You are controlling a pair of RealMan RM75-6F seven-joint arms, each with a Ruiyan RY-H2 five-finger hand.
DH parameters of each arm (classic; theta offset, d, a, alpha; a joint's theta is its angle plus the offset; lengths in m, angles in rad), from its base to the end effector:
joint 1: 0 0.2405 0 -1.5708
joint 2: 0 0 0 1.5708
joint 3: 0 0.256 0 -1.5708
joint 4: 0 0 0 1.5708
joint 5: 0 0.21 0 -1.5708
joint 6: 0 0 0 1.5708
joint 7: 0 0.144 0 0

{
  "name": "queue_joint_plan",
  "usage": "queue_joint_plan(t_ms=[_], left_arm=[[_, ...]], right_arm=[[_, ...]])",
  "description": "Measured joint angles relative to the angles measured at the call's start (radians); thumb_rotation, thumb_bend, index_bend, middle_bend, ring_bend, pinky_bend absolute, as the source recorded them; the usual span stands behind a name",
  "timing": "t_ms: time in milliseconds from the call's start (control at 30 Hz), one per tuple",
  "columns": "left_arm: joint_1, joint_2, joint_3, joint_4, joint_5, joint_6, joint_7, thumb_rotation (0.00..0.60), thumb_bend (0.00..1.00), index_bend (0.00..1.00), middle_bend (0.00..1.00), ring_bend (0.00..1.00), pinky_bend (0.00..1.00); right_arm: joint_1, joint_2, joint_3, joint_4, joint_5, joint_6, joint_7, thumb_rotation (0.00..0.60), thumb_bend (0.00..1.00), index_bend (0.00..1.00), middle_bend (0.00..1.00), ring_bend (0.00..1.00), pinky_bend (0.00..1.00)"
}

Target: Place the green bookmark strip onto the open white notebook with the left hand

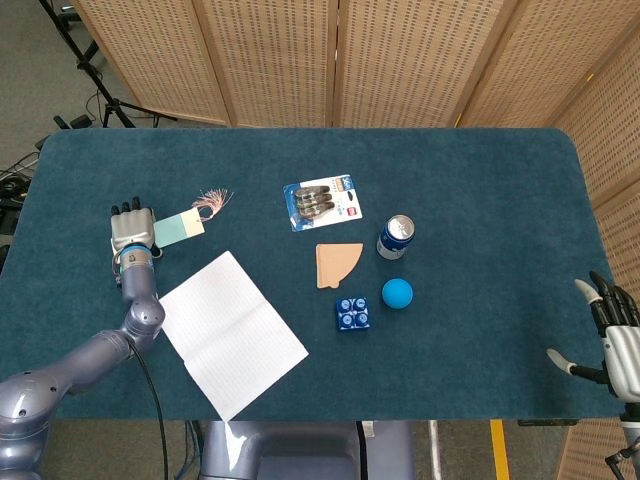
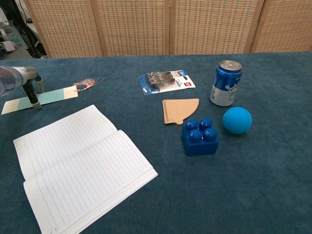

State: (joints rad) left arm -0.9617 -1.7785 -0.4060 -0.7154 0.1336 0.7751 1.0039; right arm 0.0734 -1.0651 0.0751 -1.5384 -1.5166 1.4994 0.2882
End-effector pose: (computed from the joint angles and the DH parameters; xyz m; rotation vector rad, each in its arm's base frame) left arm -0.2466 0.4647 0.0140 -1.2816 -1.1125 -0.2550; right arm -0.3254 -0.1839 0.1893 1.3058 -0.9916 1.0595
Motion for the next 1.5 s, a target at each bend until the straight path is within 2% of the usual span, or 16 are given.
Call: queue_joint_plan(t_ms=[233, 500, 933, 1233, 1500], left_arm=[[0.001, -0.007, -0.003, 0.006, 0.015, 0.007, -0.008, 0.600, 0.26, 0.32, 0.00, 0.00, 0.00], [0.010, -0.006, -0.008, -0.003, 0.044, 0.011, -0.032, 0.600, 0.35, 0.37, 0.00, 0.00, 0.00], [0.015, 0.011, -0.018, -0.038, 0.068, 0.027, -0.051, 0.600, 0.37, 0.38, 0.00, 0.00, 0.00], [0.012, 0.066, -0.029, -0.146, 0.084, 0.067, -0.059, 0.600, 0.36, 0.38, 0.00, 0.00, 0.00], [0.017, 0.128, -0.037, -0.325, 0.054, 0.141, -0.045, 0.600, 0.36, 0.38, 0.00, 0.00, 0.00]], right_arm=[[-0.001, 0.000, 0.000, -0.001, -0.001, 0.002, 0.001, 0.600, 0.19, 0.06, 0.00, 0.00, 0.00], [-0.003, 0.001, 0.001, -0.002, 0.000, 0.004, 0.003, 0.600, 0.19, 0.06, 0.00, 0.00, 0.00], [-0.003, 0.003, 0.003, -0.002, 0.004, 0.000, 0.006, 0.600, 0.19, 0.06, 0.00, 0.00, 0.00], [-0.002, 0.004, 0.004, -0.002, 0.009, -0.003, 0.005, 0.600, 0.19, 0.06, 0.00, 0.00, 0.00], [-0.003, 0.005, 0.008, -0.002, 0.015, -0.005, 0.006, 0.600, 0.19, 0.06, 0.00, 0.00, 0.00]])
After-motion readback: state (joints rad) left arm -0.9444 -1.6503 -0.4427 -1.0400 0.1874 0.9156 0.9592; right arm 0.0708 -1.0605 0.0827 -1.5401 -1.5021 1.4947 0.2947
